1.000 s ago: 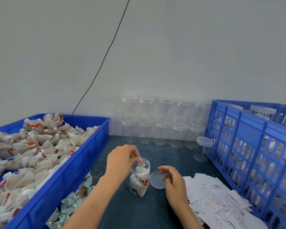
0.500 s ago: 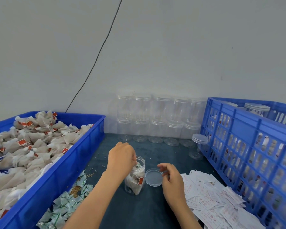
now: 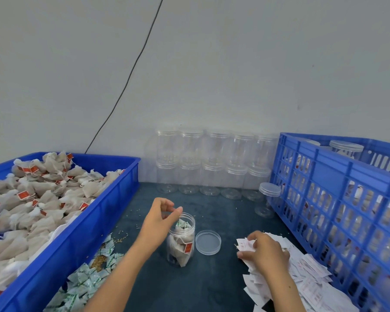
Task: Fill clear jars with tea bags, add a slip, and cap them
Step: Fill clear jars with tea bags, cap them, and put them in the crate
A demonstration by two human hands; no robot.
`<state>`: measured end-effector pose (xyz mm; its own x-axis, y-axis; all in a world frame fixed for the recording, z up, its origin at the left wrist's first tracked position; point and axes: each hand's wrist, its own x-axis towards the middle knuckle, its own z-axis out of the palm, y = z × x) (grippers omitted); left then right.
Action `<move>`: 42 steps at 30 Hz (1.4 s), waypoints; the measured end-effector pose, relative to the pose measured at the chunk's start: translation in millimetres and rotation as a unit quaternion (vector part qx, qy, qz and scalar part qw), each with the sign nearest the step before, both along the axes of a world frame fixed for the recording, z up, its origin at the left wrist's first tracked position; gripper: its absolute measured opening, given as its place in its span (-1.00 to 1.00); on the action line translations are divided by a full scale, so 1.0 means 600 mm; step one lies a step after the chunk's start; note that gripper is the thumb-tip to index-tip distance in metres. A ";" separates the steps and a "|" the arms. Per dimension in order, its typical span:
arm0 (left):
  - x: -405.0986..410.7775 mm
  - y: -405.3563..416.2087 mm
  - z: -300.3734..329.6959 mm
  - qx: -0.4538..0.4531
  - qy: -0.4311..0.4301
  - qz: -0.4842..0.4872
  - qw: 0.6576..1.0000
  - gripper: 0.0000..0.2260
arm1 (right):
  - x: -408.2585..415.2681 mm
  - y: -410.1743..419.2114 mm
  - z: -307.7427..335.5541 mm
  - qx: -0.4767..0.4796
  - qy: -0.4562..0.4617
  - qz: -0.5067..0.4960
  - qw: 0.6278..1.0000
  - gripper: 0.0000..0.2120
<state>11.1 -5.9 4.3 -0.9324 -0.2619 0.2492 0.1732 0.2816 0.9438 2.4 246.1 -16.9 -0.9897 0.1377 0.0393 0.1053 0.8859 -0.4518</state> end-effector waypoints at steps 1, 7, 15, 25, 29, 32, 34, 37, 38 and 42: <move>0.007 0.003 -0.013 0.048 0.012 -0.020 0.999 -0.85 | 0.001 0.001 0.001 0.003 -0.011 0.005 1.000 -0.54; 0.024 0.005 -0.063 0.047 -0.002 -0.136 0.990 -0.60 | 0.006 -0.003 0.008 0.025 -0.013 0.002 1.000 -0.58; 0.014 -0.010 -0.110 -0.037 -0.038 -0.169 0.984 -0.37 | 0.010 -0.011 0.002 -0.028 0.115 -0.057 0.991 -0.84; 0.018 0.001 -0.111 -0.059 -0.002 -0.137 0.989 -0.39 | 0.006 -0.007 -0.004 0.067 0.119 -0.085 0.987 -0.77; 0.024 0.006 -0.106 -0.081 0.022 -0.128 0.988 -0.40 | 0.012 -0.014 0.009 -0.031 0.218 -0.057 0.974 -0.85; 0.030 0.010 -0.100 -0.098 0.043 -0.111 0.988 -0.41 | 0.026 -0.044 0.033 -0.293 0.280 0.006 0.914 -0.90; 0.034 0.013 -0.097 -0.108 0.051 -0.101 0.988 -0.41 | 0.041 -0.074 0.047 -0.438 0.272 0.054 0.855 -0.88; 0.037 0.015 -0.094 -0.112 0.058 -0.098 0.987 -0.42 | 0.059 -0.115 0.050 -0.507 0.257 0.132 0.812 -0.79; 0.037 0.016 -0.093 -0.112 0.060 -0.099 0.987 -0.42 | 0.063 -0.127 0.046 -0.499 0.257 0.150 0.814 -0.77; 0.042 0.017 -0.090 -0.112 0.067 -0.096 0.987 -0.42 | 0.071 -0.152 0.026 -0.391 0.295 0.159 0.857 -0.75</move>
